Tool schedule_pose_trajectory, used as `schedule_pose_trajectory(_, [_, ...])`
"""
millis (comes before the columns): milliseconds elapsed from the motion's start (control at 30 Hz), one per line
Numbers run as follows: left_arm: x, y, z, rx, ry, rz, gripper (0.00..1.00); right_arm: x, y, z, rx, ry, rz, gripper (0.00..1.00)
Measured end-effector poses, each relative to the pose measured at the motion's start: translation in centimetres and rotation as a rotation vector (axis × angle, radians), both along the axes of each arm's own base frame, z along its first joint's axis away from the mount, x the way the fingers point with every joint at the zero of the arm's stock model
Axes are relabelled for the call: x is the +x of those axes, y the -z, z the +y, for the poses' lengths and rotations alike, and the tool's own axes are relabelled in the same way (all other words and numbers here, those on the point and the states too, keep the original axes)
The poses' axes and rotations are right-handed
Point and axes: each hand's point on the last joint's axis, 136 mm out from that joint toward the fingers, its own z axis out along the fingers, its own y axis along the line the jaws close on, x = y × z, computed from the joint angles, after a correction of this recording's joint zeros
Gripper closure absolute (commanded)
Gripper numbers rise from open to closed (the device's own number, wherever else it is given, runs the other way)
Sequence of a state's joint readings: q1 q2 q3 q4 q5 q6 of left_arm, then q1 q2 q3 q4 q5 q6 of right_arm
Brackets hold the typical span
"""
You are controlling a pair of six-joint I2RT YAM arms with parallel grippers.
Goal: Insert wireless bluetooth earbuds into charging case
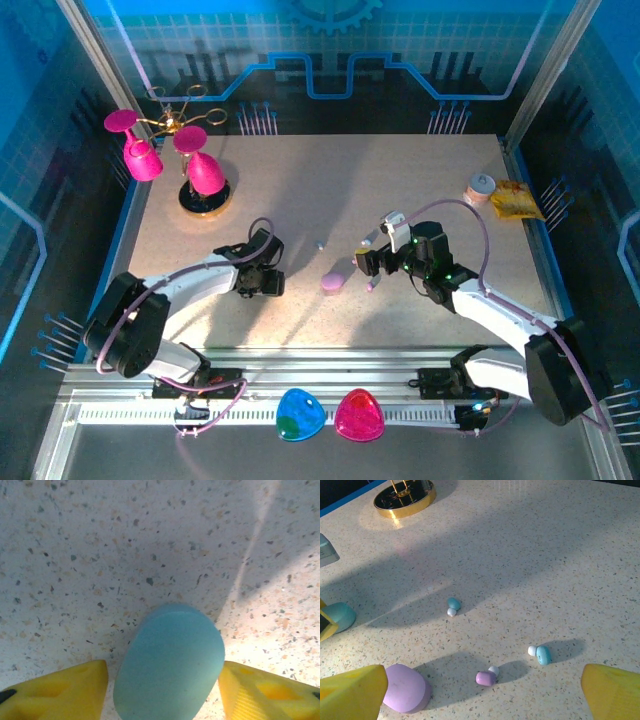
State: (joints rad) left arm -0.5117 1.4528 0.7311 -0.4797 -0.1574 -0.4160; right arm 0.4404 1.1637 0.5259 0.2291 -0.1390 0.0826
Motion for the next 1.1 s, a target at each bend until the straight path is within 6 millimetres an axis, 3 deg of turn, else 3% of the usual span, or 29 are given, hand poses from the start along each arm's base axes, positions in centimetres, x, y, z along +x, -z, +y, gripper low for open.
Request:
schedule_pose_trajectory(133, [-0.1, 0.5, 0.0, 0.007, -0.001, 0.014, 0.43, 0.0, 0.1, 0.0, -0.001, 0.0, 0.001, 0.0])
schedule_pose_trajectory(300, [0.1, 0.7, -0.1, 0.009, 0.003, 0.013, 0.61, 0.0, 0.1, 0.0, 0.0, 0.0, 0.002, 0.0])
schedule_pose_trajectory(600, [0.3, 0.2, -0.4, 0.005, 0.025, -0.005, 0.64, 0.4, -0.8, 0.0, 0.04, 0.041, 0.048, 0.0])
schedule_pose_trajectory(733, [0.9, -2.1, -2.0, -0.037, 0.1, -0.089, 0.64, 0.9, -3.1, 0.5, 0.114, 0.07, 0.103, 0.0])
schedule_pose_trajectory(867, [2.0, -5.9, -4.8, -0.123, 0.239, -0.245, 0.68, 0.9, -5.6, 1.6, 0.242, 0.038, 0.179, 0.0])
schedule_pose_trajectory(1100, [2.3, -11.0, -9.6, -0.241, 0.519, -0.5, 0.7, 0.6, -7.5, 3.7, 0.446, -0.058, 0.456, 0.0])
